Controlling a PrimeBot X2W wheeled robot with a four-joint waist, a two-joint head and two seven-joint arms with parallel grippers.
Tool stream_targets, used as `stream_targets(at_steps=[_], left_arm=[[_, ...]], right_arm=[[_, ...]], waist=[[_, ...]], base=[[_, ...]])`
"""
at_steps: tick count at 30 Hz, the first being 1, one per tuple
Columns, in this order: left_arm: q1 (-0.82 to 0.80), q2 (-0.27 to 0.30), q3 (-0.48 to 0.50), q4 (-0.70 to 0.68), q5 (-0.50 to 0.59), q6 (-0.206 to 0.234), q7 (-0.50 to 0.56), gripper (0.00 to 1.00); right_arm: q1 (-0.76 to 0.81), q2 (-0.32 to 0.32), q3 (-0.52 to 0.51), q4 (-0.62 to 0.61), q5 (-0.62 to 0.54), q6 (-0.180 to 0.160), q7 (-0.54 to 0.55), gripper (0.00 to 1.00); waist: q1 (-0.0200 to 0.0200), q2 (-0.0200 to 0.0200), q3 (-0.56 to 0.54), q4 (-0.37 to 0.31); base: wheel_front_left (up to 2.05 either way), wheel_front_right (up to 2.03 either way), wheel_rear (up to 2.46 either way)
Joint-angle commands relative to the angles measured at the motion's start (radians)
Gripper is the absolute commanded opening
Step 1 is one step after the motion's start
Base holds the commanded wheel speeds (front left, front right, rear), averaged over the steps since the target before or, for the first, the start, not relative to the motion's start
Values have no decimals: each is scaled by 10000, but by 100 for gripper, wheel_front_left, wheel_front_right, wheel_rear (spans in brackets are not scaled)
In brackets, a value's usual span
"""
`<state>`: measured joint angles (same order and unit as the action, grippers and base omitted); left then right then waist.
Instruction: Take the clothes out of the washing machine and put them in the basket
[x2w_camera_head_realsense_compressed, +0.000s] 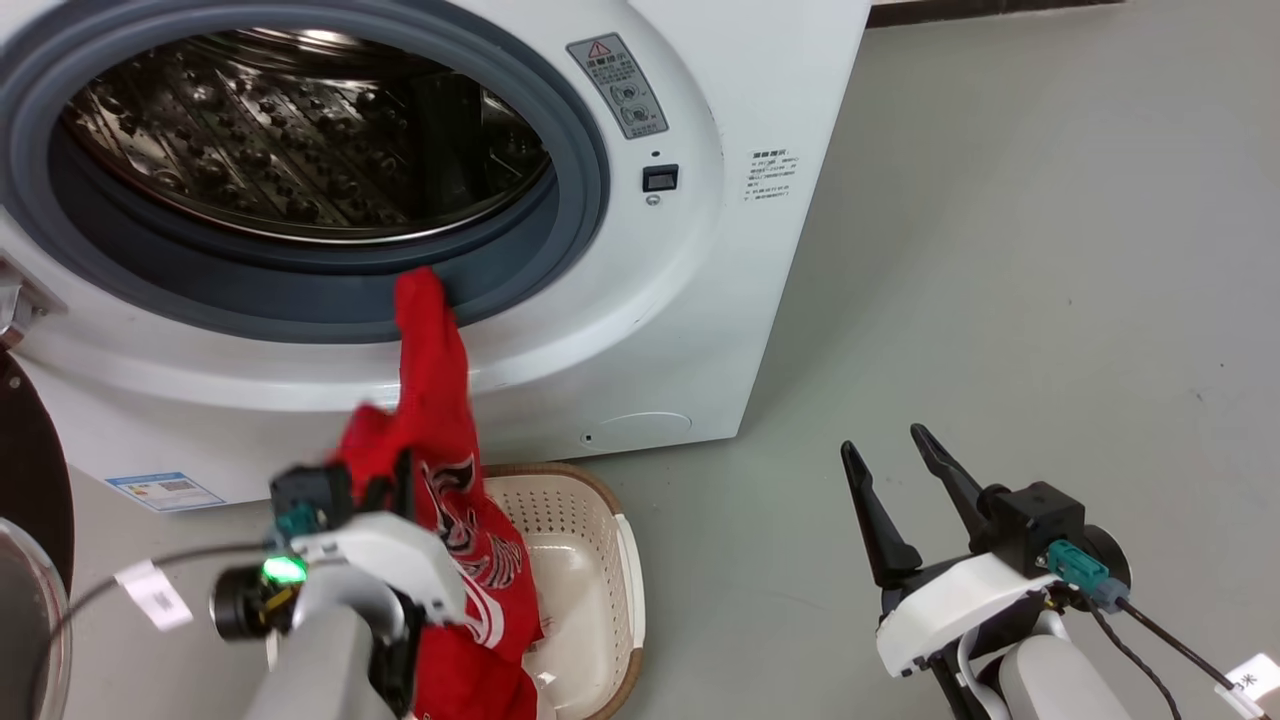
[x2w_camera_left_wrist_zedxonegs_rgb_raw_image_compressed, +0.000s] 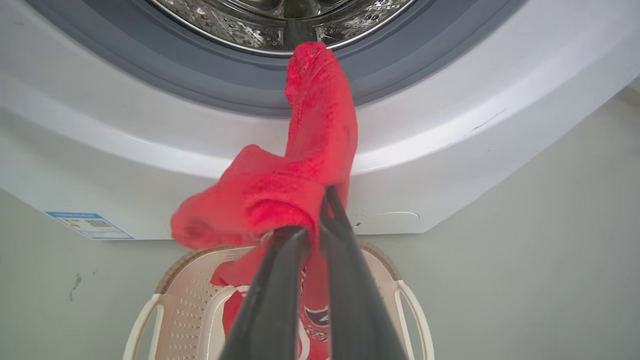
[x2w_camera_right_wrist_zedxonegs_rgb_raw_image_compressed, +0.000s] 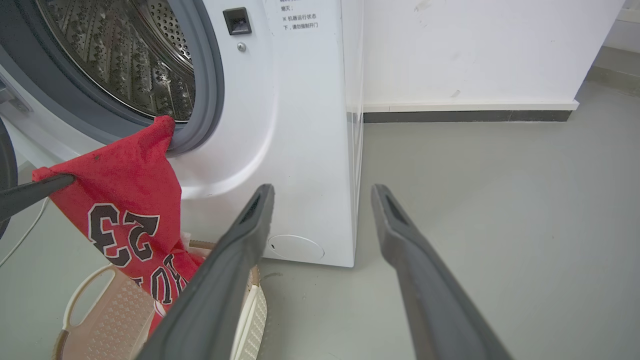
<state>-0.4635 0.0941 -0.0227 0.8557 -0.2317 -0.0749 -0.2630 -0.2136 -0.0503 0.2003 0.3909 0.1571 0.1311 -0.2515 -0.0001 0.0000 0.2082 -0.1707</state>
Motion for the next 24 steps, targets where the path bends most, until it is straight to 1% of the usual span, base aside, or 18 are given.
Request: stream_targets(at_steps=[1,6,9,13,18,24], left_arm=[[460,-103,-120,-326,61,40,-23,0],[1691,-306,-514,-1383,-62,81,40,0],[2277,-359,-646,-1871,-293,215,289,0],[2739,-395,-790,-2178,-443,434,644,0],[2587,-289,-852,-1802,-487,484,999,0],[1421,-9,-971,-502,-386,433,1367,0]], right_arm=[[172,3,35,-71,0,-7,39,100],[162,3,104,-208,71,-7,69,100],[163,5,75,-257,63,-7,71,100],[10,5,174,-318,109,-7,67,100],[-242,6,307,-416,150,-7,50,100],[-680,6,515,-515,231,-7,-11,100]], waist=[[1,0,-1,-8],[1,0,155,-159],[1,0,306,-215],[1,0,606,-328],[1,0,1241,-507],[1,0,2366,-797]], base=[[0,0,0],[0,0,0],[0,0,0],[0,0,0],[0,0,0],[0,0,0]])
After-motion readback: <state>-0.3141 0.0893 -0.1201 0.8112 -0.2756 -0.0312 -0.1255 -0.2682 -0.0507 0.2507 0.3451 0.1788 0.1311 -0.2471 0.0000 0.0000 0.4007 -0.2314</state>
